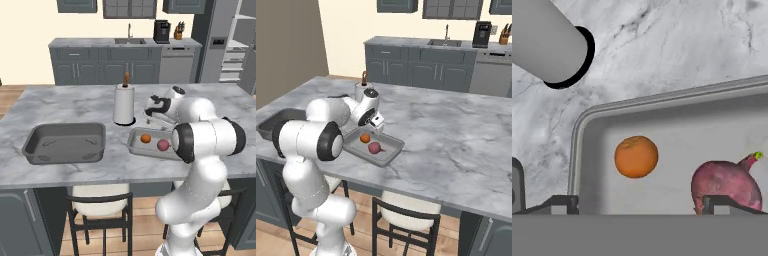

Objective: Place the cold items (onion and tangerine) from the fridge in one tupperware on the dining counter. Place the warm items (hot dog and kebab skewer) in the stove area in another tupperware.

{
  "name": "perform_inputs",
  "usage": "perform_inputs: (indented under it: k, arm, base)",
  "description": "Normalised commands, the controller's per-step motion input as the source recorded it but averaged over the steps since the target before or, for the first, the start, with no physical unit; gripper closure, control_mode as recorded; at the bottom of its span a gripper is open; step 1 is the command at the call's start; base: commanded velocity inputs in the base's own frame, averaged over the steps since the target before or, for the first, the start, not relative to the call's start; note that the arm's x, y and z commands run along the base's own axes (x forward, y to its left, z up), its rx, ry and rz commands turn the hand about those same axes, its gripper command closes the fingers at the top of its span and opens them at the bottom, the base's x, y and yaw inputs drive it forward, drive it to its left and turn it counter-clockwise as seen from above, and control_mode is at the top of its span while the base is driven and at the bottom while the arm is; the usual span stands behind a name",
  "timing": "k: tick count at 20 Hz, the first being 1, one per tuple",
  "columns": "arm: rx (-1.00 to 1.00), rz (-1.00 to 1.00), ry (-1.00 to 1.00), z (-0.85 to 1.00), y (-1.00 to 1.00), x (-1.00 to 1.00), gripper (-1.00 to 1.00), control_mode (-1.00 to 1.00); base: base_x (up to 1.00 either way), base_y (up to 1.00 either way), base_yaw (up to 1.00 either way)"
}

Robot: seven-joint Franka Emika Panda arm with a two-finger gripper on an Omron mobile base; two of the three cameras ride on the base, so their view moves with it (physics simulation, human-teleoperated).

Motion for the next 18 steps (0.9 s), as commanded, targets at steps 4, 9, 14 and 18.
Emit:
perform_inputs:
  k: [4, 9, 14, 18]
  arm:
    - [0.01, 0.02, -0.01, 1.00, -0.17, -1.00, -1.00, -1.00]
    - [-0.05, 0.01, 0.03, 1.00, -0.11, -1.00, -1.00, -1.00]
    - [-0.11, 0.01, 0.07, 0.70, -0.04, -1.00, -1.00, -1.00]
    - [-0.39, 0.00, 0.36, -0.04, 0.16, -1.00, -1.00, -1.00]
  base:
    - [0.00, 0.00, 0.00]
    - [0.00, 0.00, 0.00]
    - [0.00, 0.00, 0.00]
    - [0.00, 0.00, 0.00]
